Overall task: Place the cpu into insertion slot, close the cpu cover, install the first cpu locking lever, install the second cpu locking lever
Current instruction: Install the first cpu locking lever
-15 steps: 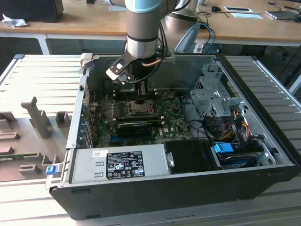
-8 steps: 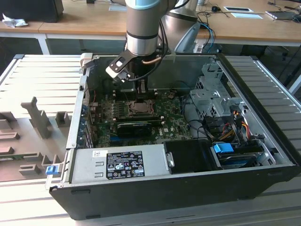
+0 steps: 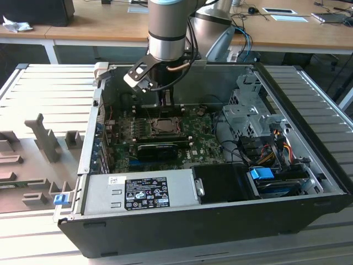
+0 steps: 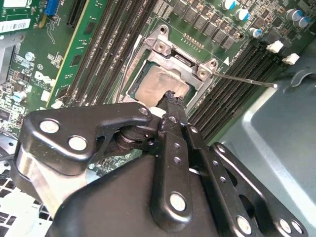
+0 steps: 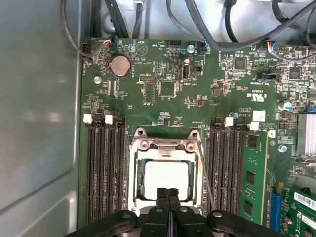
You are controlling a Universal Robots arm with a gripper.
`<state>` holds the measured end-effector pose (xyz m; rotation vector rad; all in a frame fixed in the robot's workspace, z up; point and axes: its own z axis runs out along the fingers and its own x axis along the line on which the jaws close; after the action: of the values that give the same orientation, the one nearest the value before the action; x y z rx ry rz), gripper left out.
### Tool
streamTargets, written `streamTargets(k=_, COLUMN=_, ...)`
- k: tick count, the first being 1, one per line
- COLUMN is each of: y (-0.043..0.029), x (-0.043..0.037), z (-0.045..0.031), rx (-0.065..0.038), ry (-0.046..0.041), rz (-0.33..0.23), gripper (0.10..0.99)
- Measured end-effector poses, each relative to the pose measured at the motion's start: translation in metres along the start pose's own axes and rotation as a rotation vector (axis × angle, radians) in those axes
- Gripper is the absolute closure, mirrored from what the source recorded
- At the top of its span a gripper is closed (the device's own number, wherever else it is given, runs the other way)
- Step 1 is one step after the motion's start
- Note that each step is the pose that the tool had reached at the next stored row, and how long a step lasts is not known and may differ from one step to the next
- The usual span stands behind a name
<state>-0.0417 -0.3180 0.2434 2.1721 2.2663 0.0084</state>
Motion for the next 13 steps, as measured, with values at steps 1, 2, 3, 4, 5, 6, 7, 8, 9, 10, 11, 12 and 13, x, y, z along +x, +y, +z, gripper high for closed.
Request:
streamTargets(k=1, y=0.0, x=0.0, z=-0.006, rx=0.0, ry=0.0, rz=0.0, gripper=0.98)
streamTargets(k=2, y=0.0001, x=0.0, z=-0.0089, rx=0.0, ry=0.0, rz=0.0, gripper=0.98)
streamTargets(k=3, y=0.0001, x=0.0, z=-0.0101, rx=0.0, ry=0.0, rz=0.0, gripper=0.98)
streamTargets(k=4, y=0.0001, x=0.0, z=-0.0112, rx=0.0, ry=0.0, rz=0.0, gripper=0.98)
streamTargets(k=5, y=0.0001, x=0.0, z=-0.0133, rx=0.0, ry=0.0, rz=0.0, gripper=0.98)
streamTargets(k=6, y=0.0001, x=0.0, z=-0.0145, rx=0.0, ry=0.0, rz=0.0, gripper=0.98)
streamTargets(k=7, y=0.0001, x=0.0001, z=-0.0161, rx=0.0, ry=0.0001, rz=0.0, gripper=0.98)
streamTargets(k=8, y=0.0001, x=0.0, z=-0.0175, rx=0.0, ry=0.0001, rz=0.0, gripper=0.98)
streamTargets(k=9, y=0.0001, x=0.0, z=-0.019, rx=0.0, ry=0.0001, rz=0.0, gripper=0.98)
streamTargets(k=10, y=0.0001, x=0.0, z=-0.0209, rx=0.0, ry=0.0, rz=0.0, gripper=0.98)
streamTargets(k=11, y=0.0001, x=0.0001, z=-0.0237, rx=0.0, ry=0.0, rz=0.0, gripper=0.98)
streamTargets(k=12, y=0.0001, x=0.0001, z=-0.0257, rx=0.0, ry=0.001, rz=-0.005, gripper=0.98)
streamTargets(k=13, y=0.0001, x=0.0001, z=-0.0257, rx=0.0, ry=0.0019, rz=-0.036, gripper=0.98)
